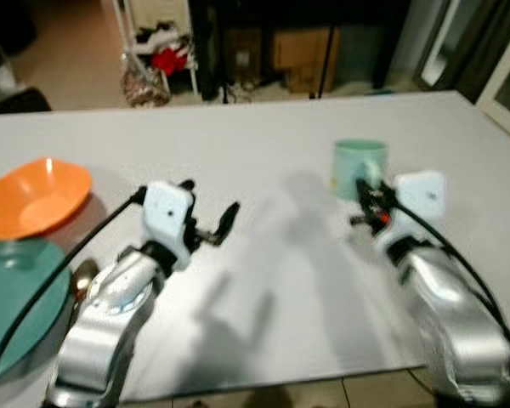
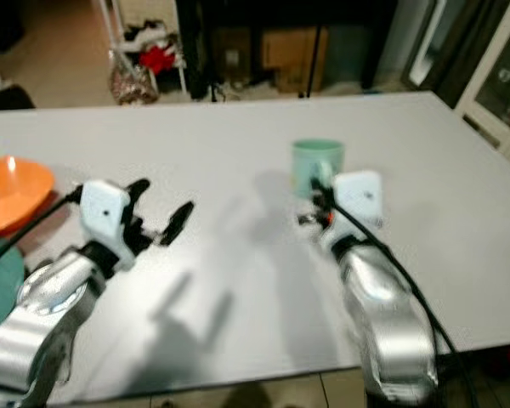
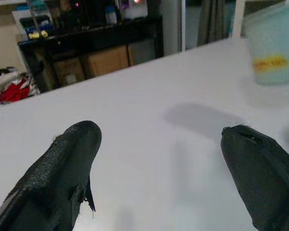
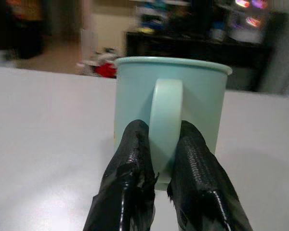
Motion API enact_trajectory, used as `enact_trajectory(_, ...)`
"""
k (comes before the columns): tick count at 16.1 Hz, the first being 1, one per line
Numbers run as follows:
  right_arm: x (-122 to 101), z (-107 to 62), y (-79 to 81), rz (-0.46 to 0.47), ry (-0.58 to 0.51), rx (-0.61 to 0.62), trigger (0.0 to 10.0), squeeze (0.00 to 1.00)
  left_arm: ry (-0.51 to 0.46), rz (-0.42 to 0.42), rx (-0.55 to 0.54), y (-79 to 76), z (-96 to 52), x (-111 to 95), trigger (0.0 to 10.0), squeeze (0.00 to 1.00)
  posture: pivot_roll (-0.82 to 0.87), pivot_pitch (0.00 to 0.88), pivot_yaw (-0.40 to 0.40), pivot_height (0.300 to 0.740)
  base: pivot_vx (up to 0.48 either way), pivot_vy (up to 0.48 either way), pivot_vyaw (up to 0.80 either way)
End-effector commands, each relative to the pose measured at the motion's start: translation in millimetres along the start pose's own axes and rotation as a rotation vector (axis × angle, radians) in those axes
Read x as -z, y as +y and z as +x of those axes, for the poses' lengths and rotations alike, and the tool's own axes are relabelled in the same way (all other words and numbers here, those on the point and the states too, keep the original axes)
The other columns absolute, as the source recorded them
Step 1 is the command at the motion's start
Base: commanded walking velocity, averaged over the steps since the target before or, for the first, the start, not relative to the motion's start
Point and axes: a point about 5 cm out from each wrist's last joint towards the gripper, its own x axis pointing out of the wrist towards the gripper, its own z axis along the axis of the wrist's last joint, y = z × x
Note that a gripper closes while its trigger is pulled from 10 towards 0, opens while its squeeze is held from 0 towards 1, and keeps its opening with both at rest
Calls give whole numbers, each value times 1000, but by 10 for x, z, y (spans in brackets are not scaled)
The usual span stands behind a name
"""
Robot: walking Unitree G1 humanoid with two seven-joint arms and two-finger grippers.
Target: Setting the table
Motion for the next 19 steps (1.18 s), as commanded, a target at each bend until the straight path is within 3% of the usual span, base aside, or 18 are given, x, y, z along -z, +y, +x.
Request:
enact_trajectory(1,74,108,85,-24,-9,-86,10000,0,1,7,39,-10,-16,-26,10000,0,55,33,31,740,0,0,0)
enact_trajectory(4,222,308,155,-30,2,-167,10000,0,1,19,55,10,-18,-45,10000,0,74,38,39,740,0,0,0)
enact_trajectory(8,421,752,203,35,18,-230,10000,0,23,47,92,50,-84,-77,10000,0,129,71,50,740,0,0,0)
enact_trajectory(11,503,877,211,39,43,-239,10000,0,32,60,96,90,-133,-108,10000,0,160,95,57,740,0,0,0)
enact_trajectory(15,597,930,214,58,56,-246,10000,0,41,64,105,85,-164,-127,10000,0,179,113,58,740,0,0,0)
enact_trajectory(19,841,814,285,46,102,-270,10000,0,51,54,120,47,-162,-130,10000,0,173,118,59,740,0,0,0)
